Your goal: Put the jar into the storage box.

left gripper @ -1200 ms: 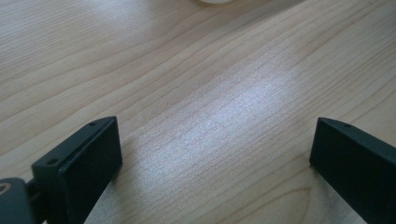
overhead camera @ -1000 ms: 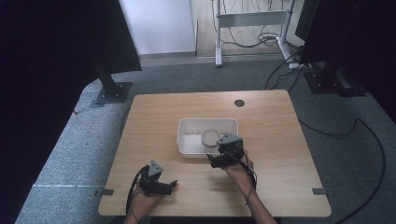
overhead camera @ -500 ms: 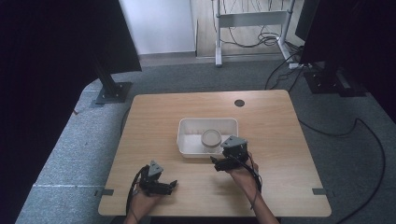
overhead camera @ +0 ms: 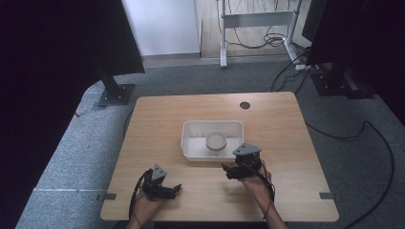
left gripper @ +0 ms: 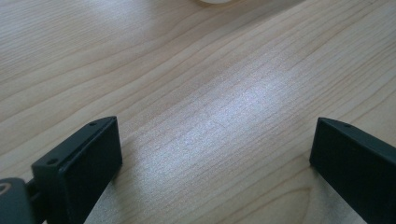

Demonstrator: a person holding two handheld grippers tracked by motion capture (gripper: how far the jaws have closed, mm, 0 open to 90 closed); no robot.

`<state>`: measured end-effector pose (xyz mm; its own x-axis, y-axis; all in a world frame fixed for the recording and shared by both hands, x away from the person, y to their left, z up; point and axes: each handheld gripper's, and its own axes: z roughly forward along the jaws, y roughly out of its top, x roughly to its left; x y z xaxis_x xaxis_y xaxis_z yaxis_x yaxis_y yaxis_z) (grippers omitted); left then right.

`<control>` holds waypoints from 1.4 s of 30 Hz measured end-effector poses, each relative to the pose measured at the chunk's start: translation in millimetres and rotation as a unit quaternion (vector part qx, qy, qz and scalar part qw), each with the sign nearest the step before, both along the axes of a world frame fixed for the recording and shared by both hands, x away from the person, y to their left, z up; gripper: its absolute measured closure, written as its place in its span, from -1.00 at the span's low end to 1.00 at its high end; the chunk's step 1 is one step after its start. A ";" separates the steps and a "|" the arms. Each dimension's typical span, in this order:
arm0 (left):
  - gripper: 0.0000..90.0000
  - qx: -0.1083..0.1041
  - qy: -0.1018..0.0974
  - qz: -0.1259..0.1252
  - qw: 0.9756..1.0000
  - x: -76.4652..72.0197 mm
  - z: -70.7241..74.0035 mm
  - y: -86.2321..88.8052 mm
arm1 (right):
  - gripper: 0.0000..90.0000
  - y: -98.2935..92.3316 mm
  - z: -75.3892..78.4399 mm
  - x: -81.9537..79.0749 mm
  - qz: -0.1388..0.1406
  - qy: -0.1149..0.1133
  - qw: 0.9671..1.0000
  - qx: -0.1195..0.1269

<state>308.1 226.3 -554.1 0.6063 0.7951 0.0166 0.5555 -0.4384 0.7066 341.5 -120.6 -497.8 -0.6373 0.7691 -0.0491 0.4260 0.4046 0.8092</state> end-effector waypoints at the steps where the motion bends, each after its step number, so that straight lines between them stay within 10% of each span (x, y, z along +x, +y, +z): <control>1: -0.96 -0.001 -0.001 0.000 1.000 0.0 -0.1 0.0 | -0.90 -1.6 -0.2 -0.9 -0.002 0.001 1.000 0.001; 42: -0.96 -0.001 0.000 0.000 1.000 0.0 -0.1 -0.1 | -0.90 -78.2 -27.6 -42.0 -0.057 0.009 0.998 -0.012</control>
